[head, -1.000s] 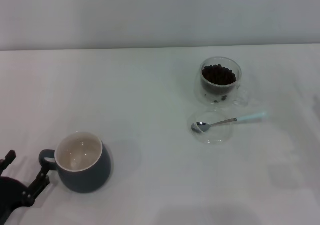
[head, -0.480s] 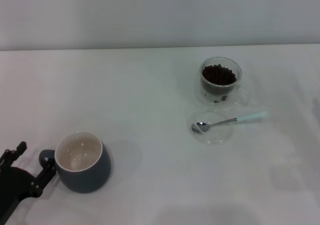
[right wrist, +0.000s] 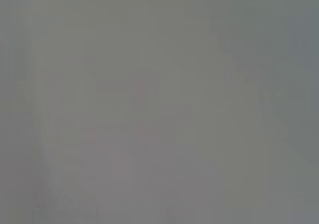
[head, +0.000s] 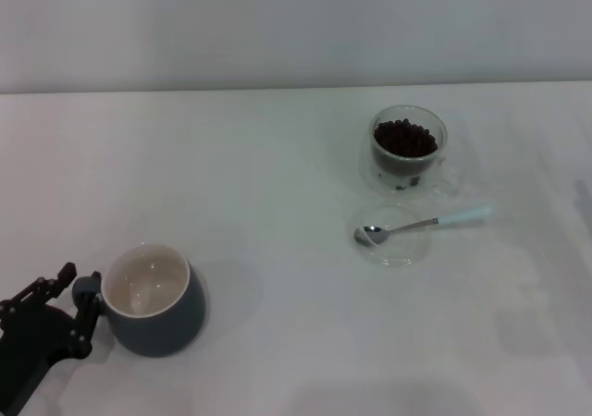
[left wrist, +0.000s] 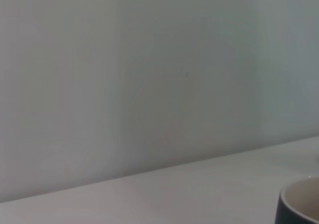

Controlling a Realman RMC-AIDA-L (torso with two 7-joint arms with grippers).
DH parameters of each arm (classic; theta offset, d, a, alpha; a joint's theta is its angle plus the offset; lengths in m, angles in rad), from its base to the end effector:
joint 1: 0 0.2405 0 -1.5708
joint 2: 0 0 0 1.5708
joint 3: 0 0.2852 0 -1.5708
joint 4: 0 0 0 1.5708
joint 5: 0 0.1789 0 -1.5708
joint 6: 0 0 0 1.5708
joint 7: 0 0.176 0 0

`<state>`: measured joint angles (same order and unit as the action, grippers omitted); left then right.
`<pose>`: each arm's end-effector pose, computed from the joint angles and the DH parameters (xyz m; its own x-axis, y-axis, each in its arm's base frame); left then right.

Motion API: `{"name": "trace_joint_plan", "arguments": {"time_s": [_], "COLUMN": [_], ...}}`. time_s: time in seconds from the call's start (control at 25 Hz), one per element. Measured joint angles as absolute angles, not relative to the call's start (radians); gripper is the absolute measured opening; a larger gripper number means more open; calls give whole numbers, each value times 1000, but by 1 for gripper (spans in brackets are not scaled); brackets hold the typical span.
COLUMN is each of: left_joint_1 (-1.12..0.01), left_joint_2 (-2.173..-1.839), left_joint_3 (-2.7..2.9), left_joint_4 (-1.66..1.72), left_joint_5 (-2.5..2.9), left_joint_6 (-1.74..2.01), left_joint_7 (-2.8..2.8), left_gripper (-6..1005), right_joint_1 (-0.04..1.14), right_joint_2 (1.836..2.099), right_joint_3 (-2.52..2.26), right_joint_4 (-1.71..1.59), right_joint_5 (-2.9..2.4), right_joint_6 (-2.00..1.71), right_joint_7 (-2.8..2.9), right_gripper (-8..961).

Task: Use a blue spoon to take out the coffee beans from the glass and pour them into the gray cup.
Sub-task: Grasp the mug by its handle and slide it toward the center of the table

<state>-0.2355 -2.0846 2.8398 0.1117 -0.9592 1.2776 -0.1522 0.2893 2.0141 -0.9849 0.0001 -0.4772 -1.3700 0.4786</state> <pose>-0.3506 0.2568 -0.0721 0.7914 0.1051 0.6022 0.5854 -0.4140 -0.6971 0.3910 0.2952 0.0433 0.5929 0.0449 -0.8040 -0.8029 -0.0432 -0.5945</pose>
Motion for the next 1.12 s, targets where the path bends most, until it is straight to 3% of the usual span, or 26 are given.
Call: {"name": "trace_joint_plan", "arguments": {"time_s": [0.4, 1.12], "left_joint_1": [-261, -342], "left_joint_2": [-2086, -2089], "left_joint_3": [2841, 2843], "left_joint_4": [129, 225], "left_joint_5": [-959, -948], "left_joint_6": [1263, 1157], "left_joint_7": [-149, -144], "left_gripper": [132, 132], "right_joint_1": [291, 293], "right_joint_2": [2014, 2014], "right_joint_3": [-993, -1024], "right_joint_4": [-9, -16], "right_joint_5": [-490, -492], "right_joint_6": [-1373, -1370], "right_joint_7": [479, 468], "right_gripper": [753, 753]}}
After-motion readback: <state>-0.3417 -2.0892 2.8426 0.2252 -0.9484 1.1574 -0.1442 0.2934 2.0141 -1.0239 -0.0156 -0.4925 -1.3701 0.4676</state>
